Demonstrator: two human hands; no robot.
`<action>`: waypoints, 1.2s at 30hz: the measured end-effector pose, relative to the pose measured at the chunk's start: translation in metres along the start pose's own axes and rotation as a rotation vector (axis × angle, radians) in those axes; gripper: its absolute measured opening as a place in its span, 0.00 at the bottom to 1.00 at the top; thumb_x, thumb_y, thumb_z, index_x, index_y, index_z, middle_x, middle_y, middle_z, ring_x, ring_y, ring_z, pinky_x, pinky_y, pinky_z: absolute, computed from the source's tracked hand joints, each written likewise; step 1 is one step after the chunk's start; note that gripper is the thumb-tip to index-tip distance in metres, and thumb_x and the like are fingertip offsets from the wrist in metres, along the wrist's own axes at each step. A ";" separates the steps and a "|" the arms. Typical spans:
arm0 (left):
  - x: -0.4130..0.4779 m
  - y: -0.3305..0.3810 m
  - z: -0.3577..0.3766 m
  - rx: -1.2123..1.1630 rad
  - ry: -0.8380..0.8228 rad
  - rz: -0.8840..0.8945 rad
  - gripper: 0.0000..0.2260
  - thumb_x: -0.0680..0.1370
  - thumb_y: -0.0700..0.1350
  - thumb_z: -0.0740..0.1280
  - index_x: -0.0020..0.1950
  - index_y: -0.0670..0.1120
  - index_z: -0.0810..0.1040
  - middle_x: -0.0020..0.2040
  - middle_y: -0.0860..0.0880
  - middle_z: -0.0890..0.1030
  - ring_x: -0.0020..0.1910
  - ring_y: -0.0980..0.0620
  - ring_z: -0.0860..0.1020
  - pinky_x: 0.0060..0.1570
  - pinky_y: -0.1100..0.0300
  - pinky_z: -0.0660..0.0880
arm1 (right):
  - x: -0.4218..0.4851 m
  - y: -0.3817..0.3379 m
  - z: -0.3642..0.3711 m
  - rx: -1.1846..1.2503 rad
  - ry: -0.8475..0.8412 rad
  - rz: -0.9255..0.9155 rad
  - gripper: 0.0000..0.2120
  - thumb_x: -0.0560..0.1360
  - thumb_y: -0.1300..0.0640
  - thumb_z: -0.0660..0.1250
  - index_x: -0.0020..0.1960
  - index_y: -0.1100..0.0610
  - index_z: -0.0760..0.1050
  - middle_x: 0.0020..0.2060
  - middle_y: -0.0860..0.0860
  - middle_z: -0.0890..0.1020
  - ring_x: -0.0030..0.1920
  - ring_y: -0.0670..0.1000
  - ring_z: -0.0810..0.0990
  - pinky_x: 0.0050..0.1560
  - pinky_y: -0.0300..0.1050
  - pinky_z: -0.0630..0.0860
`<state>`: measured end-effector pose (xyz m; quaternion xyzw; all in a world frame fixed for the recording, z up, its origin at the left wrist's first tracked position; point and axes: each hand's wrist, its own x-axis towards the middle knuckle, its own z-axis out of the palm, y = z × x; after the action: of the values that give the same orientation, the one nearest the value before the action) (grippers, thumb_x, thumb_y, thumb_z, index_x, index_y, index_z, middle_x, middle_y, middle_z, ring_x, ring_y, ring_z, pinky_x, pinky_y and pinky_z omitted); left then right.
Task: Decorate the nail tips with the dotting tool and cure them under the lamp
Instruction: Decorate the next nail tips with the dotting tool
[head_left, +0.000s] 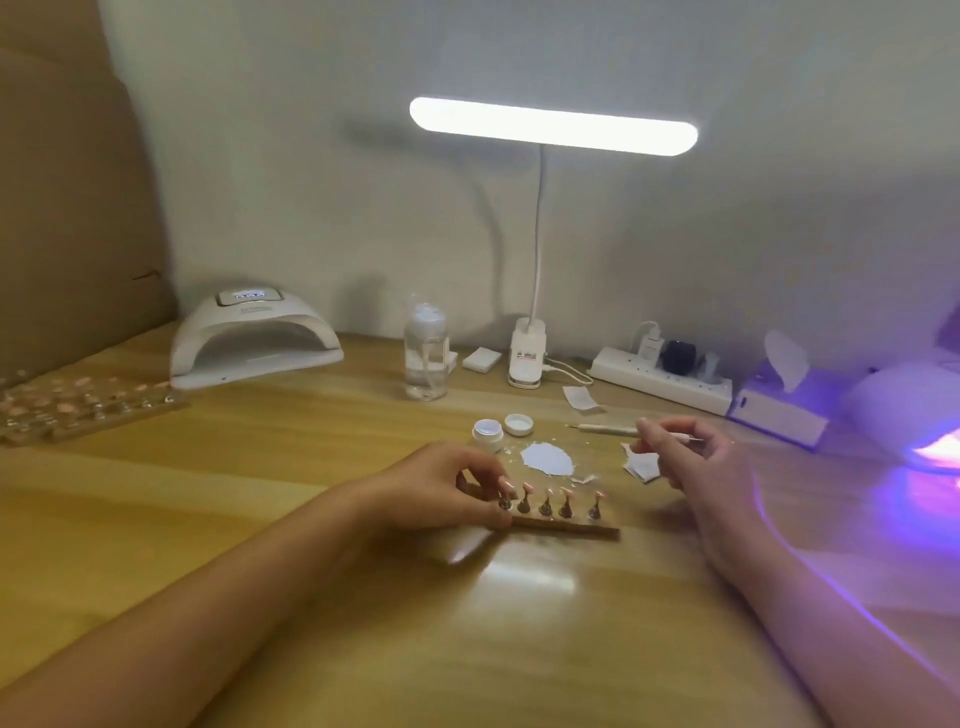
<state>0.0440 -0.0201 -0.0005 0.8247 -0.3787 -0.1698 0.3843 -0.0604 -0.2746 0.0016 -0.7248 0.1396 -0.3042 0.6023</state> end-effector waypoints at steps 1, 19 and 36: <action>0.004 -0.001 0.002 0.017 0.007 0.000 0.08 0.71 0.50 0.77 0.49 0.57 0.83 0.46 0.60 0.82 0.38 0.68 0.77 0.42 0.72 0.71 | 0.003 0.002 0.002 0.057 0.010 0.037 0.09 0.72 0.50 0.75 0.46 0.54 0.80 0.33 0.48 0.85 0.27 0.40 0.72 0.33 0.36 0.70; 0.001 -0.011 0.015 0.145 0.256 0.090 0.06 0.72 0.51 0.74 0.44 0.61 0.79 0.44 0.69 0.79 0.32 0.61 0.75 0.35 0.62 0.68 | 0.006 0.011 0.012 0.223 0.098 0.178 0.16 0.75 0.44 0.70 0.37 0.51 0.70 0.22 0.45 0.70 0.22 0.42 0.65 0.22 0.33 0.66; -0.002 -0.006 0.014 0.081 0.235 0.065 0.09 0.71 0.58 0.75 0.40 0.59 0.77 0.32 0.70 0.76 0.28 0.65 0.73 0.33 0.62 0.63 | 0.002 0.008 0.013 0.228 0.096 0.142 0.24 0.63 0.34 0.72 0.43 0.53 0.74 0.28 0.53 0.81 0.26 0.45 0.72 0.24 0.34 0.69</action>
<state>0.0377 -0.0234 -0.0142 0.8410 -0.3642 -0.0437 0.3976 -0.0496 -0.2674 -0.0071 -0.6246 0.1837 -0.3089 0.6934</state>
